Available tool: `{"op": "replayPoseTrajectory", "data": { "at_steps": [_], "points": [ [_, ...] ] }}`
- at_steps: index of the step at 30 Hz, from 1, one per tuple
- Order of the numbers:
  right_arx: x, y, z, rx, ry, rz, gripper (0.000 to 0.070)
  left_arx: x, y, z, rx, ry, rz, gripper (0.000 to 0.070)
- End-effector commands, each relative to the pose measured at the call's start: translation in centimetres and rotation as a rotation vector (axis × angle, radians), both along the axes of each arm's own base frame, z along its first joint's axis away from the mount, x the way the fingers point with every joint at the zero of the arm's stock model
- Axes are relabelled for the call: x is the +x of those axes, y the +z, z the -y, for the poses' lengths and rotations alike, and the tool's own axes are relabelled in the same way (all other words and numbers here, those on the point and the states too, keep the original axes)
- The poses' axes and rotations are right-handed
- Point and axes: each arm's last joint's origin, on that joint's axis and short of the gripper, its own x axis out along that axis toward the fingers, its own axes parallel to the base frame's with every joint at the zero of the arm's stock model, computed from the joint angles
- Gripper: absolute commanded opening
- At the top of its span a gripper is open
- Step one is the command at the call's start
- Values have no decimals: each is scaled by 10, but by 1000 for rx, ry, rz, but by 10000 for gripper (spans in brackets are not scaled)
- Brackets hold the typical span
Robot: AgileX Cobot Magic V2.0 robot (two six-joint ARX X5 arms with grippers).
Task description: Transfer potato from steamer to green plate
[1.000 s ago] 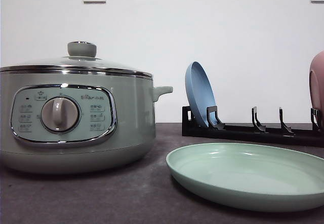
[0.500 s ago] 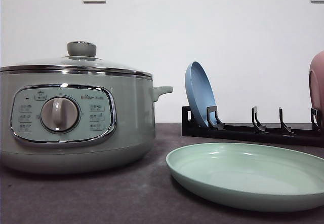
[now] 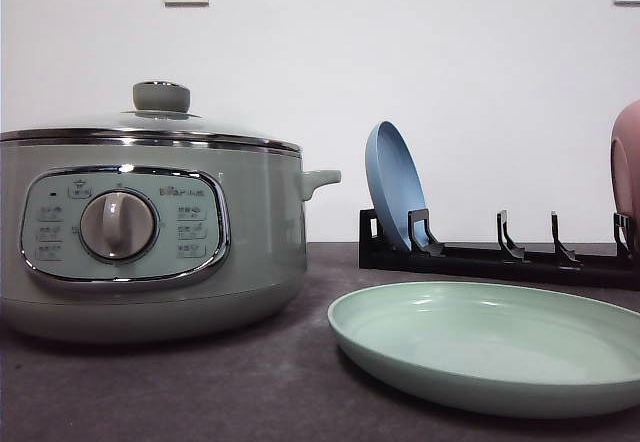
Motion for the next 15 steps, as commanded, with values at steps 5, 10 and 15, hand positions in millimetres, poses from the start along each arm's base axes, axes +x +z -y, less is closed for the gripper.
{"op": "replayPoseTrajectory", "data": {
  "at_steps": [5, 10, 15],
  "points": [
    [1, 2, -3, -2, 16, 9, 338, 31, -15, 26, 98, -21, -55, 553],
    [1, 2, -3, -3, 16, 9, 338, 50, -41, 42, 157, -41, -148, 553],
    [1, 2, -3, -3, 15, 8, 338, 62, -59, 52, 213, -41, -203, 553]
  ]
}}
